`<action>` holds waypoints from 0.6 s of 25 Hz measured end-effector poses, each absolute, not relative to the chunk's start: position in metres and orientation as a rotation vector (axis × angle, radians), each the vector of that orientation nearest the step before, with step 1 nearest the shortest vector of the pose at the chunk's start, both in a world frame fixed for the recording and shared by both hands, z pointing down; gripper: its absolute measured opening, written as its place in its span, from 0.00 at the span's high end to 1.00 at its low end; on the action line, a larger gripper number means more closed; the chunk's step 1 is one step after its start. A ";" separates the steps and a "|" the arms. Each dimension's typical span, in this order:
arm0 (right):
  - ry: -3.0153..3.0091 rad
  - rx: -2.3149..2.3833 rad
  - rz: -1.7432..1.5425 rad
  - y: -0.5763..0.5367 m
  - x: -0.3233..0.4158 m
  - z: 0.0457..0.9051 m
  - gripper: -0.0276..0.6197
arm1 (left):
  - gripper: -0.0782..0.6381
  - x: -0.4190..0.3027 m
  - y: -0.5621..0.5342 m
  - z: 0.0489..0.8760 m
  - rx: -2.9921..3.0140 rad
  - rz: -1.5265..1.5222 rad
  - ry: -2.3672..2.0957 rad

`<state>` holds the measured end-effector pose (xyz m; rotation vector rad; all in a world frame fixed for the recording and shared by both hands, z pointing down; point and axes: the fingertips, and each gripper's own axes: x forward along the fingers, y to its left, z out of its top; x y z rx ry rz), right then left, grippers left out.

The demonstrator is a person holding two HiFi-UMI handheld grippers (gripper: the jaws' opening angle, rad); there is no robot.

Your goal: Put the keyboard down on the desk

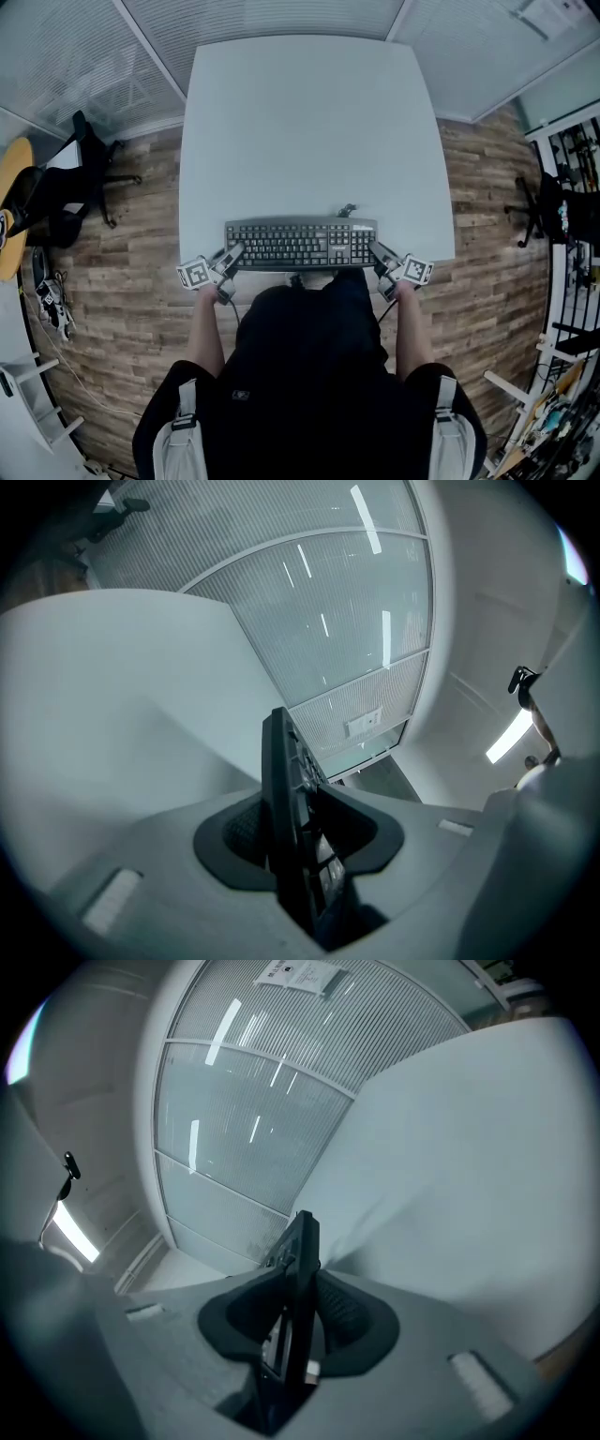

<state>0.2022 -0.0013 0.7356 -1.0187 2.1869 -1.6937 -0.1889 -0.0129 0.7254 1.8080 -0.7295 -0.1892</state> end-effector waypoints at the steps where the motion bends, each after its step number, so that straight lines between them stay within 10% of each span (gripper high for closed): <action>1: 2.181 -1.003 -1.698 -0.002 0.201 0.735 0.80 | 0.71 -0.188 -0.012 0.726 1.803 -0.190 -0.734; 15: 2.145 -1.010 -1.847 -0.008 0.202 0.764 0.79 | 0.71 -0.188 -0.007 0.743 1.786 -0.189 -0.820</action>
